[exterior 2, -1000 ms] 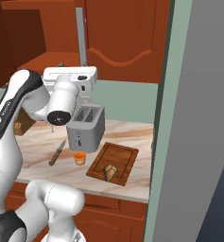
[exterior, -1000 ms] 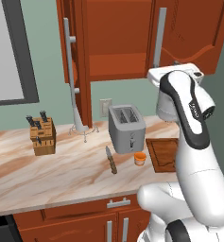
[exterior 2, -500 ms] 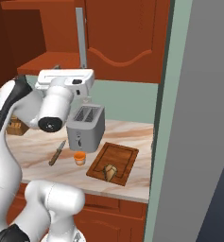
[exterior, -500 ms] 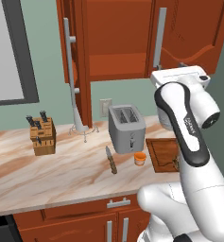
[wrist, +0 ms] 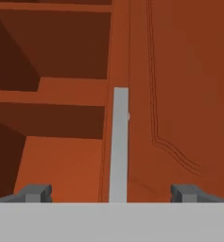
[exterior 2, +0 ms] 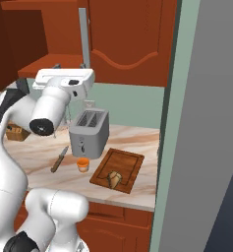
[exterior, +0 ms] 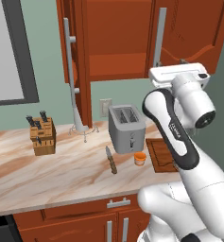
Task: Pick the bread, place it on the cutting board, pick the jam, place it on the counter, and close the cabinet.
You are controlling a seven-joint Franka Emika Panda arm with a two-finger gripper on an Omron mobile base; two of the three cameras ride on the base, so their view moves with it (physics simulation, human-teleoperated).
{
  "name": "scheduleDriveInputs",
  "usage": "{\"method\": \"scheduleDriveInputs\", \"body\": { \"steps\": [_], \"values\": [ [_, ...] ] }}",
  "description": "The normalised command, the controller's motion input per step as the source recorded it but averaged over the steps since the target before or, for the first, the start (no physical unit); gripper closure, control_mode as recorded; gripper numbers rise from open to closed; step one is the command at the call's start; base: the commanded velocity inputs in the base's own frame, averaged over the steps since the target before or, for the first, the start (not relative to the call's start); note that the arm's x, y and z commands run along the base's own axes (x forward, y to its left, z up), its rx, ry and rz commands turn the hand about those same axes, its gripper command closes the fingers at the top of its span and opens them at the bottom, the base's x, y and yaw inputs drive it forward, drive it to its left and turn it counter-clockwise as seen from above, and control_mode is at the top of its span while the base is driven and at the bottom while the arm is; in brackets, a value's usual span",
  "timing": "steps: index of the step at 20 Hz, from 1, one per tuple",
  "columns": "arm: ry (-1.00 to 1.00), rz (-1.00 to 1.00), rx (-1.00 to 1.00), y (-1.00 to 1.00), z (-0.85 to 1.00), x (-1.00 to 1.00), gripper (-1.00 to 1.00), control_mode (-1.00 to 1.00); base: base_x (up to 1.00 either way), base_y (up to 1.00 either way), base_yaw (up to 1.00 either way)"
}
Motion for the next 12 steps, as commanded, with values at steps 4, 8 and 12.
{"method": "scheduleDriveInputs", "body": {
  "steps": [4, 8, 12],
  "values": [
    [0.00, -0.10, 0.00, 0.22, 0.16, -0.18, -1.00, -1.00, 0.00, 0.00, 0.00],
    [0.00, -0.11, 0.00, 0.30, 0.17, -0.23, -1.00, -1.00, 0.00, 0.00, 0.00],
    [0.00, -0.11, 0.00, 0.29, 0.23, -0.29, -1.00, -1.00, 0.00, 0.00, 0.00]
  ]
}}
